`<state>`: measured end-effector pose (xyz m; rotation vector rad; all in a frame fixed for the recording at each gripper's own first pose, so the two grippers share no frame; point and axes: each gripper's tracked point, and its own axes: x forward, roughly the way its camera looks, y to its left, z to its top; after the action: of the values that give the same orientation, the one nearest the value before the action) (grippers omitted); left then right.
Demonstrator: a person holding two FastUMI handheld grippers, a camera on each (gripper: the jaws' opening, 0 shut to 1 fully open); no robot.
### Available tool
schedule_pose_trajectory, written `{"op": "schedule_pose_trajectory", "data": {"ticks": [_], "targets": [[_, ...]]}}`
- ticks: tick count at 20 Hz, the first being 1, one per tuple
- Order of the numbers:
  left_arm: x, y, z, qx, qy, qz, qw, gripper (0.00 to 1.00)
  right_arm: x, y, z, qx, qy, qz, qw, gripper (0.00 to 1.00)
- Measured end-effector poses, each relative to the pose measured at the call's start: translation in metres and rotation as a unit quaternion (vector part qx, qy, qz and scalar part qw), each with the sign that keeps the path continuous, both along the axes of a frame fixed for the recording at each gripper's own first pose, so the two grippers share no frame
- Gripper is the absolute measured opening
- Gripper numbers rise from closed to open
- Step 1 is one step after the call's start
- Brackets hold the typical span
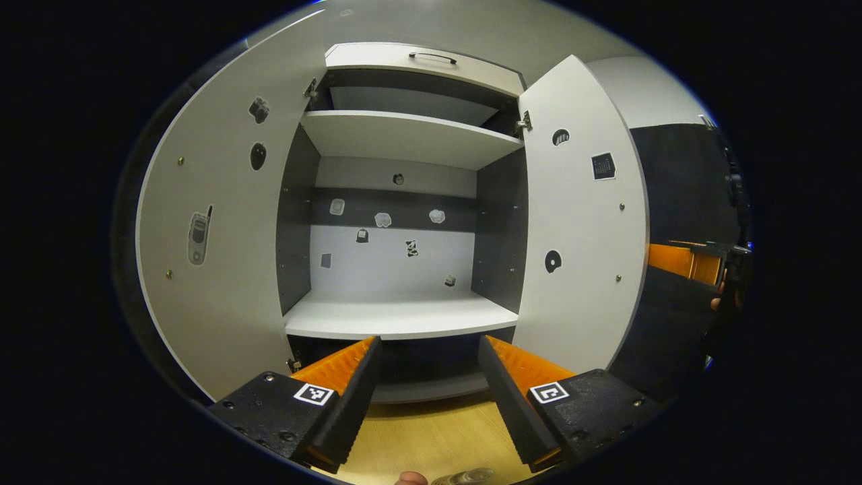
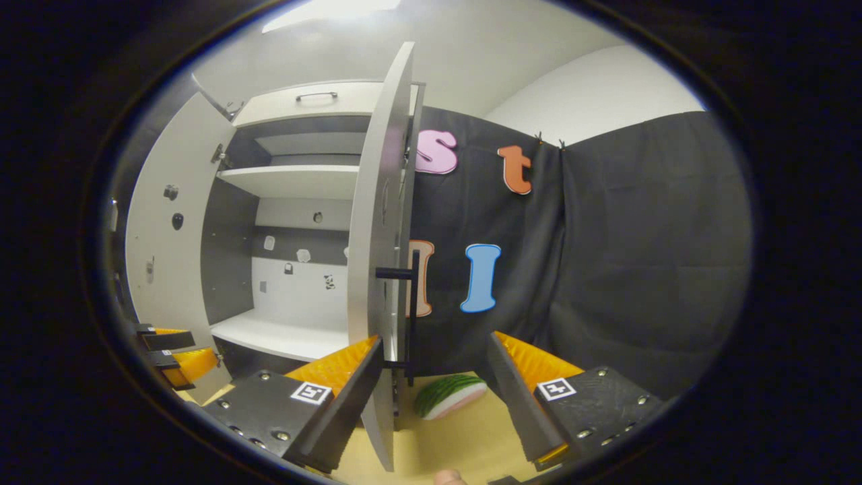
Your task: Grasp the bottle in the cabinet with the left hand and place it on the coaster, then close the right door with the right hand and the left door with the left hand.
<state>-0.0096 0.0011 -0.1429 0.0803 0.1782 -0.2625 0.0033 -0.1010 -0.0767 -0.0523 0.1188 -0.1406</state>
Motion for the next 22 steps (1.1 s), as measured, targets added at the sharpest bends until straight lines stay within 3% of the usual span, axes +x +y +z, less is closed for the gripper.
{"op": "schedule_pose_trajectory", "data": {"ticks": [22], "targets": [[-0.002, 0.058, 0.014, 0.011, -0.008, 0.055, 0.998, 0.90, 0.042, 0.123, -0.002, 0.021, 0.000, 0.123, 0.992, 0.95]]}}
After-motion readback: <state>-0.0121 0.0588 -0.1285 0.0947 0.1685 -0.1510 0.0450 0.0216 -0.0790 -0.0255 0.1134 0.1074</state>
